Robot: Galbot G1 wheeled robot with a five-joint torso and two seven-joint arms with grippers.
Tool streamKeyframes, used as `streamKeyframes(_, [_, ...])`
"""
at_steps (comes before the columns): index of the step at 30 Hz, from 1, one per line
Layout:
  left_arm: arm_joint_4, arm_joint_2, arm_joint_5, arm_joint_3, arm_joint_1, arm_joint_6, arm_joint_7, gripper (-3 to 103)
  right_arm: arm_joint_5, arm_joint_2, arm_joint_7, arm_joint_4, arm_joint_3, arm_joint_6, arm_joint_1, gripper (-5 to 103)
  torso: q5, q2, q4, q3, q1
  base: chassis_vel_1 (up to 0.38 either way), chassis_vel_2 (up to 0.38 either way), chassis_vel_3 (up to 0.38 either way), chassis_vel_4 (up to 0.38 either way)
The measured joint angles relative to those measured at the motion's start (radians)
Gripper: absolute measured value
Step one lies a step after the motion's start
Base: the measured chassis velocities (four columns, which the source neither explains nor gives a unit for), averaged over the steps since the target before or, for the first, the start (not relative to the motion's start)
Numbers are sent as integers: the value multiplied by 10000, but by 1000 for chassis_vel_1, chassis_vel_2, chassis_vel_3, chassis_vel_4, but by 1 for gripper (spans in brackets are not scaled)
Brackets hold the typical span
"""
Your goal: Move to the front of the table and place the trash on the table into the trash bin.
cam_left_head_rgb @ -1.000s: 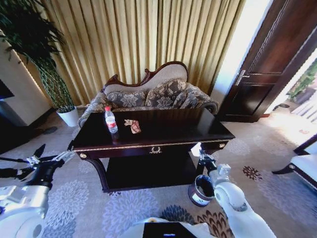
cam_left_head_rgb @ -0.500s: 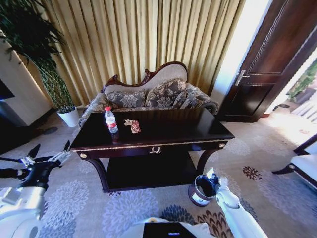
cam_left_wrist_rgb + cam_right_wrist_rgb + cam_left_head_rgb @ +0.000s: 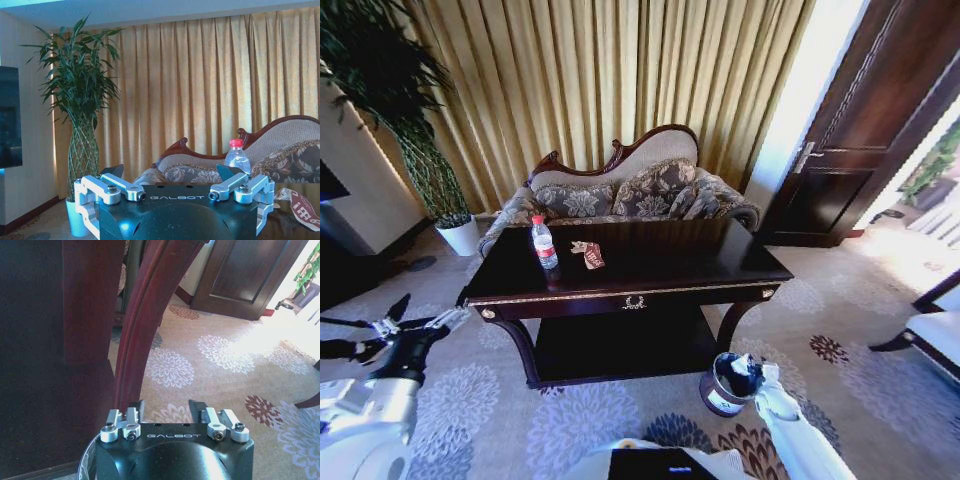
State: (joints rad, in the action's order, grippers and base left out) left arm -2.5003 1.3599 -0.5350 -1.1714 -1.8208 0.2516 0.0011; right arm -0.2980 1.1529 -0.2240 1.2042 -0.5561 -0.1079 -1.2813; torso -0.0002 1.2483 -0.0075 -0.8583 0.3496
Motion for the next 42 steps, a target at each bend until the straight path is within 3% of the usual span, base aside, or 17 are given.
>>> streamKeyframes(3, [1,-1,-11,-32,-109,-136,-5,100,49,66,-12,181,-29,59,-104,65,0,0,0,0,0,0,0,0,0])
streamKeyframes(6, [1,1,-11,-37,-138,-180,-4,100,54,99,-16,266,-35,62,-142,70,0,0,0,0,0,0,0,0,0])
streamKeyframes(12, [3,-4,-15,-126,-197,-268,0,100,56,216,-18,486,-44,63,-214,96,0,-1,0,1,0,0,0,0,0])
streamKeyframes(14, [3,-9,-17,-135,-200,-272,1,100,55,229,-19,500,-49,63,-217,99,1,-1,1,0,0,0,0,0,0])
streamKeyframes(19, [3,-14,-21,-133,-207,-277,3,100,-353,215,49,1053,-184,58,-480,100,4,-1,1,0,1,0,0,0,0])
streamKeyframes(22, [3,-30,-30,-71,-203,-278,5,100,-1577,31,848,3199,-667,186,-1449,100,-2,0,2,0,1,0,0,0,0])
streamKeyframes(24, [3,-40,-29,-48,-189,-281,8,100,-1667,7,1022,3675,-796,289,-1678,100,-2,0,1,1,0,0,0,0,0])
streamKeyframes(26, [3,-93,-21,-5,-193,-338,13,100,-2121,-29,1473,5435,-1156,626,-2601,100,-2,0,-2,2,0,0,0,0,0])
streamKeyframes(31, [3,-228,-60,-91,-470,-545,34,100,-2763,147,1780,8515,-1441,700,-3830,100,-4,1,3,2,0,0,0,0,0])
streamKeyframes(36, [4,-297,-159,-126,-511,-601,35,100,-2480,529,1867,10318,-1401,659,-4190,100,-2,1,-1,2,-1,0,0,0,0])
streamKeyframes(38, [4,-296,-272,-128,-503,-600,42,100,-1870,730,1868,11439,-1235,68,-4206,100,-2,1,1,2,0,0,0,0,0])
streamKeyframes(42, [5,-307,-356,-133,-499,-598,105,100,-1359,769,1866,11988,-1067,-541,-4141,100,-1,1,1,1,0,0,0,0,0])
